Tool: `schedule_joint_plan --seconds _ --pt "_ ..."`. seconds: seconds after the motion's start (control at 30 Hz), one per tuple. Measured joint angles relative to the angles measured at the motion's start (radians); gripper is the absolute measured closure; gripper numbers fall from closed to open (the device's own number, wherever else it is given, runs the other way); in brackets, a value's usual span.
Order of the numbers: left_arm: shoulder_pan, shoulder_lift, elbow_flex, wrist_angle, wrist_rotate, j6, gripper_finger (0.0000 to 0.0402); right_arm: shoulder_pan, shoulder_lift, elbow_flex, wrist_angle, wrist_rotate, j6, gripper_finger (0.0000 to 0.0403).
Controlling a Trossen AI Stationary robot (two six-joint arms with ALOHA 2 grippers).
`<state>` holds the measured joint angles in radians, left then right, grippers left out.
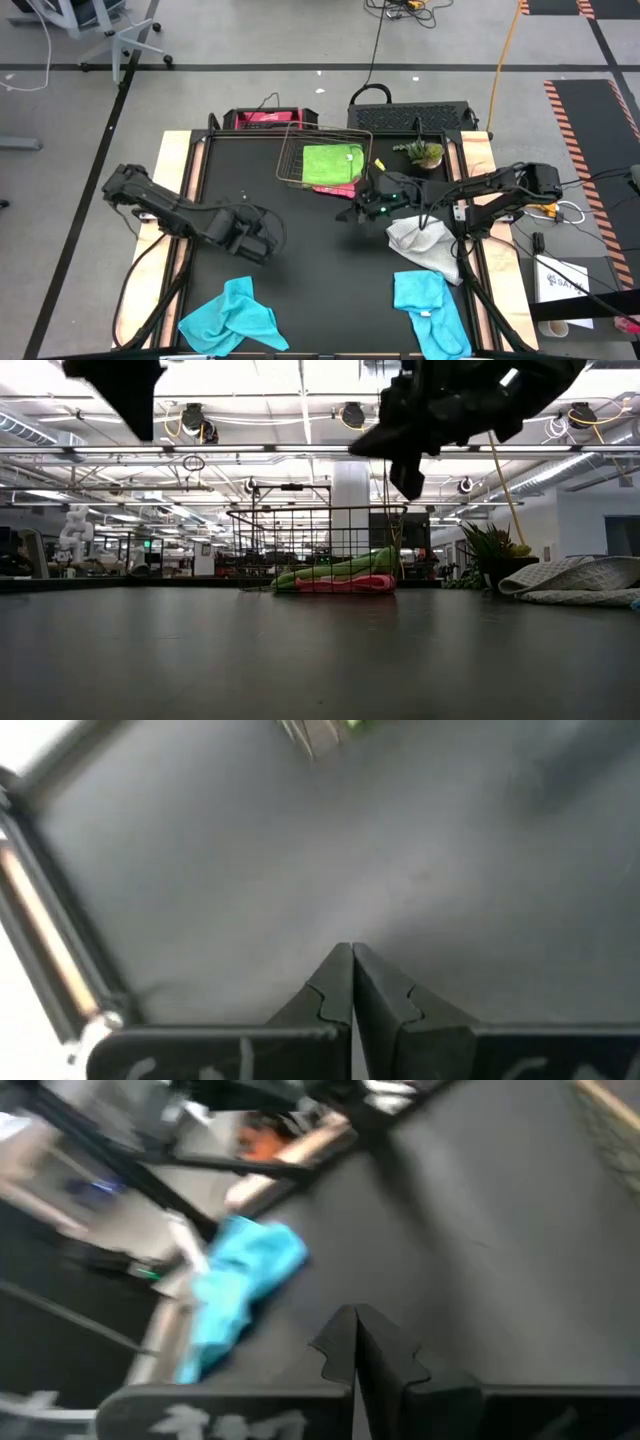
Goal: Fold microfiber towels
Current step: Adjust the wire basket
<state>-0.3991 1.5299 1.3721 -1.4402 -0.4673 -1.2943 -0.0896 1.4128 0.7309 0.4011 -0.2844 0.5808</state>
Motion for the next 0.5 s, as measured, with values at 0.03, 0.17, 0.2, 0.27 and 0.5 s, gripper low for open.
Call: schedule_joint_plan --seconds 0.03,0.17,0.2,0.27,0.5 --pt "-0.003 0.0 -0.032 0.039 0.01 -0.002 0.0394 0.0 0.0 0.003 -0.038 0.025 -0.016 0.0403" --pt "-0.007 0.0 -0.117 0.183 0.031 0.002 0.0397 0.0 0.0 0.005 -0.167 0.134 -0.042 0.0403" --pt "-0.007 0.0 -0.128 0.202 0.031 0.001 0.0395 0.0 0.0 0.005 -0.198 0.168 -0.048 0.0403" --pt "-0.007 0.0 -0.136 0.222 0.033 0.002 0.0392 0.0 0.001 0.005 -0.251 0.237 -0.066 0.0403" --pt "0.0 0.0 -0.136 0.218 0.019 0.027 0.0397 -0.04 0.001 0.005 -0.25 0.367 -0.173 0.0403"
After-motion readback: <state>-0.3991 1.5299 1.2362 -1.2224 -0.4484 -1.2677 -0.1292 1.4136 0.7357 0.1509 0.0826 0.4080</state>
